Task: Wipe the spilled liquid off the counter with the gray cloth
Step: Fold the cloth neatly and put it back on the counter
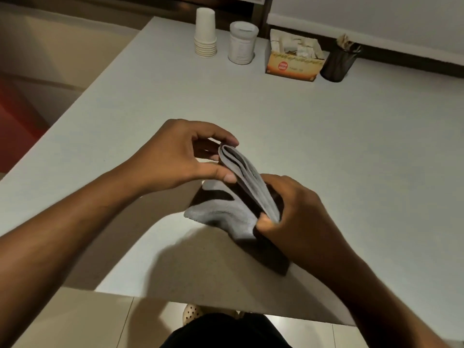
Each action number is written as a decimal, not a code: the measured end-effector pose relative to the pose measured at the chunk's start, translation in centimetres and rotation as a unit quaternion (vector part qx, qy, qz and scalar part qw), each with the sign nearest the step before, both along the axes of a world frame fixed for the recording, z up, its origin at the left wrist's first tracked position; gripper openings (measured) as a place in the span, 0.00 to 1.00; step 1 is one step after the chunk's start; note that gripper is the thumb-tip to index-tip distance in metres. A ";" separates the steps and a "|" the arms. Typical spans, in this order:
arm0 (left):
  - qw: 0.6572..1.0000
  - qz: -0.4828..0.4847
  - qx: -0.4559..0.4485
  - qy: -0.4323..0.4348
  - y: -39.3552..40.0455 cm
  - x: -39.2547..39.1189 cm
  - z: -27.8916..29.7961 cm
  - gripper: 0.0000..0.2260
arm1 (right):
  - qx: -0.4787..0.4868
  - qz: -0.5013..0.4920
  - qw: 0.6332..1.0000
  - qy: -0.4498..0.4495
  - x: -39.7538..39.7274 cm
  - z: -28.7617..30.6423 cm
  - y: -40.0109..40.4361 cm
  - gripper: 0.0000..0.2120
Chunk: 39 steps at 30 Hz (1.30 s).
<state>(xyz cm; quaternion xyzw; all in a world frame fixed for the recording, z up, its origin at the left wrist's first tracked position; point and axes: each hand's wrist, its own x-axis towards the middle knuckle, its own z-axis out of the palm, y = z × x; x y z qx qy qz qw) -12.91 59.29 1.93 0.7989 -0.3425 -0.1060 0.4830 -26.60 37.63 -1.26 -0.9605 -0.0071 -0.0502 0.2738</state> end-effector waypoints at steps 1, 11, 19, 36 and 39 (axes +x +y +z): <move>0.998 -0.015 0.023 -0.053 -0.3 0.2 0.1 0.26 | -0.002 -0.006 1.000 0.015 -0.4 0.7 -0.7 0.25; 0.970 0.057 0.031 -0.236 -5.3 4.5 3.1 0.08 | 0.054 -0.071 0.996 -0.003 2.0 7.9 -10.0 0.04; 0.964 0.158 -0.032 -0.213 -10.0 8.4 7.7 0.08 | 0.038 -0.062 0.992 -0.107 10.0 12.7 -15.2 0.06; 0.959 -0.041 0.090 -0.267 -5.9 -2.1 3.4 0.10 | -0.103 0.100 0.986 -0.087 -2.0 6.6 -18.5 0.13; 0.968 -0.086 0.104 -0.212 -5.1 -5.0 -0.7 0.09 | -0.055 0.112 0.992 0.033 -4.2 3.3 -18.3 0.15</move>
